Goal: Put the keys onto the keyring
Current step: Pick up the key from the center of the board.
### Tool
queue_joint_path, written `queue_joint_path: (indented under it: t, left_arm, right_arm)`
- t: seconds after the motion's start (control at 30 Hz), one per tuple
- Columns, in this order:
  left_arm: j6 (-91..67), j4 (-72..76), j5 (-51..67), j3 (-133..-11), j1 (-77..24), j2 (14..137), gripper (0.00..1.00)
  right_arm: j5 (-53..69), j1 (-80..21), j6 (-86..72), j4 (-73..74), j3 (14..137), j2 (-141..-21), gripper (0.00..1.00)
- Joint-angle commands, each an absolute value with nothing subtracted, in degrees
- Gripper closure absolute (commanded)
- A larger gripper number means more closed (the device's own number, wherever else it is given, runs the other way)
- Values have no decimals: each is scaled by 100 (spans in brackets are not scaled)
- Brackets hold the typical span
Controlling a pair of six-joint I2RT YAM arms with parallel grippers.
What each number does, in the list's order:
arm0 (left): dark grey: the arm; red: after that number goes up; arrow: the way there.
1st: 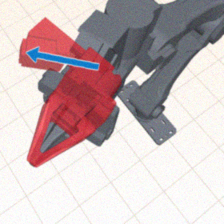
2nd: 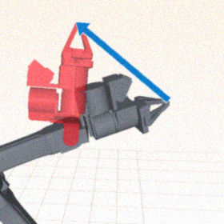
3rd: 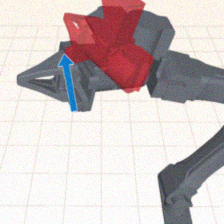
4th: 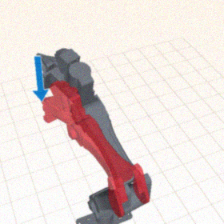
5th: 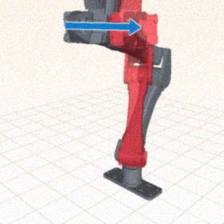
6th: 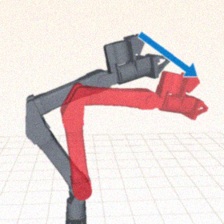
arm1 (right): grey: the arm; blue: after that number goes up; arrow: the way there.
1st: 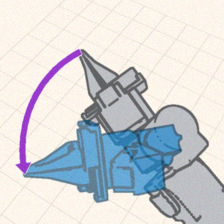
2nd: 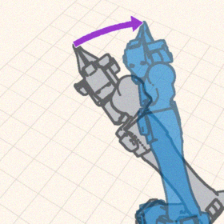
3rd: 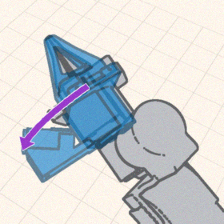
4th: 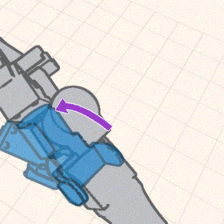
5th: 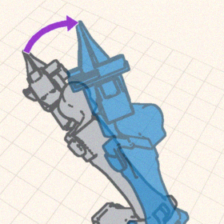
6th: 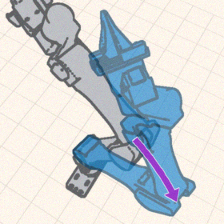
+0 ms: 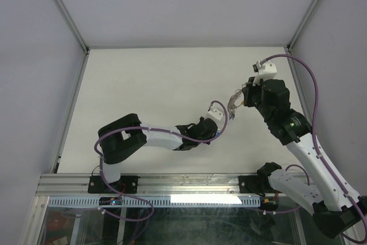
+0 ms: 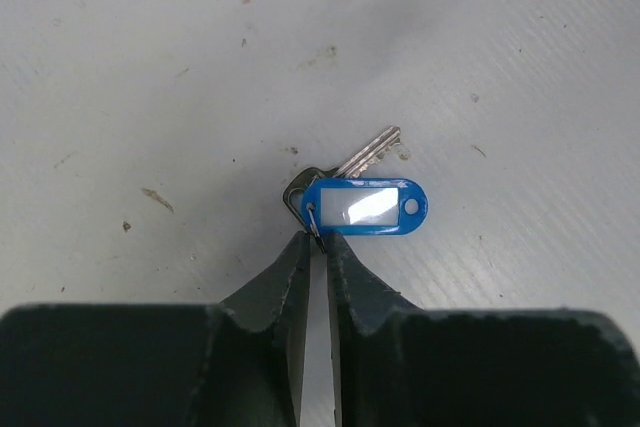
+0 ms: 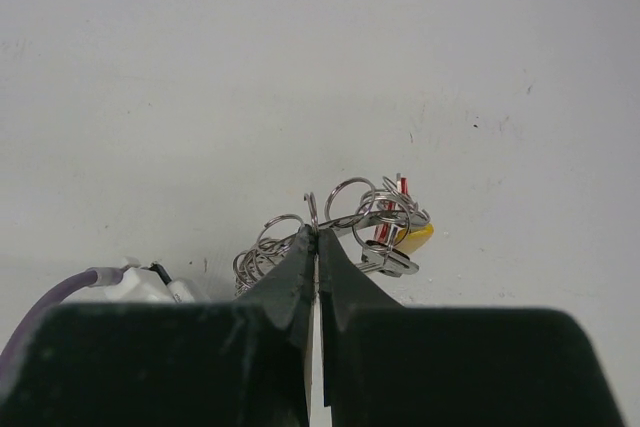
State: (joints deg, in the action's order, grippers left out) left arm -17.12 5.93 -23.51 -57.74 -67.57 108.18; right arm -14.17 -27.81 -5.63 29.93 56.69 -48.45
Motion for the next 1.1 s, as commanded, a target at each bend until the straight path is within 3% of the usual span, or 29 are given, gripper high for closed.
queue_joint_path:
  t: [0.0, 0.13, 0.33, 0.67, 0.83, 1.07]
  left_arm:
    - [-1737, 782, -2312, -5989, -6813, 10828, 92]
    - [-1653, 843, -2416, -5959, -6820, 10794, 100]
    - [-1168, 1139, -2567, -5697, -6783, 10506, 100]
    - [-166, 3148, -1262, -4012, -6280, 9458, 100]
    - [523, 4150, -973, -3228, -6275, 8770, 100]
    - [971, 3977, -487, -2919, -6250, 7205, 100]
  right_arm:
    - [-1236, -2725, -611, 2641, 5854, -4777, 100]
    - [-1150, -2719, -615, 2628, 5796, -4764, 100]
    - [-1018, -2718, -441, 2510, 5669, -4638, 100]
    - [-660, -2717, -306, 2396, 5519, -4514, 100]
    - [70, -2723, 13, 2105, 5335, -4368, 100]
    - [1362, -2718, 283, 694, 4424, -3896, 100]
